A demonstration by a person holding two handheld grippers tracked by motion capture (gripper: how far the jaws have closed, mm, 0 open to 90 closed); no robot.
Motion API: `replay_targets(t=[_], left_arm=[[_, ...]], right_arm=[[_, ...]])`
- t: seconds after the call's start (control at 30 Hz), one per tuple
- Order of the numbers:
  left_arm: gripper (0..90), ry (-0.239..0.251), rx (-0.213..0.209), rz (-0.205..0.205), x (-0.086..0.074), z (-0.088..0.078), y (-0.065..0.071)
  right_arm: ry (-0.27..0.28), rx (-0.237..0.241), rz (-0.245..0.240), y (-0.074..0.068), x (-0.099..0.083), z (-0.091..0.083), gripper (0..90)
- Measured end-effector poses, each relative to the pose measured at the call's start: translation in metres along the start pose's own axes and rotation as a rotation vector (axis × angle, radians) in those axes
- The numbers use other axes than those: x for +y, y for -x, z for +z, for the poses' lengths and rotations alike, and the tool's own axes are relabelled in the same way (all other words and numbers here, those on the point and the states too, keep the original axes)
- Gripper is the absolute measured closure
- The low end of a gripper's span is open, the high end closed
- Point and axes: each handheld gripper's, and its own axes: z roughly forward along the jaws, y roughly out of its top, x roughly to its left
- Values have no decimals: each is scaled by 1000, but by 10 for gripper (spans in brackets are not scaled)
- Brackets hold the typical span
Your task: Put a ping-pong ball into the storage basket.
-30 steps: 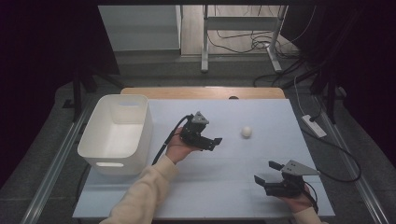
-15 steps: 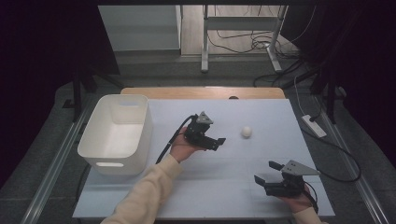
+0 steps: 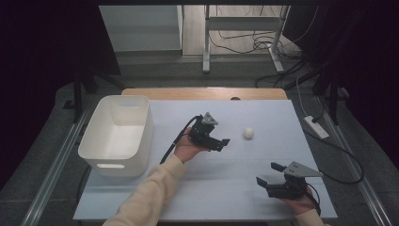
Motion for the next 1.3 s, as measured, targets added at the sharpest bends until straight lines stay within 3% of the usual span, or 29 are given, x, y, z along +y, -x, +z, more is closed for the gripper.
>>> replay_targets(t=[1.3], left_arm=[[121, -6, -1, 7, 14, 31, 1]], right_arm=[[3, 7, 11, 0, 0, 1, 144]])
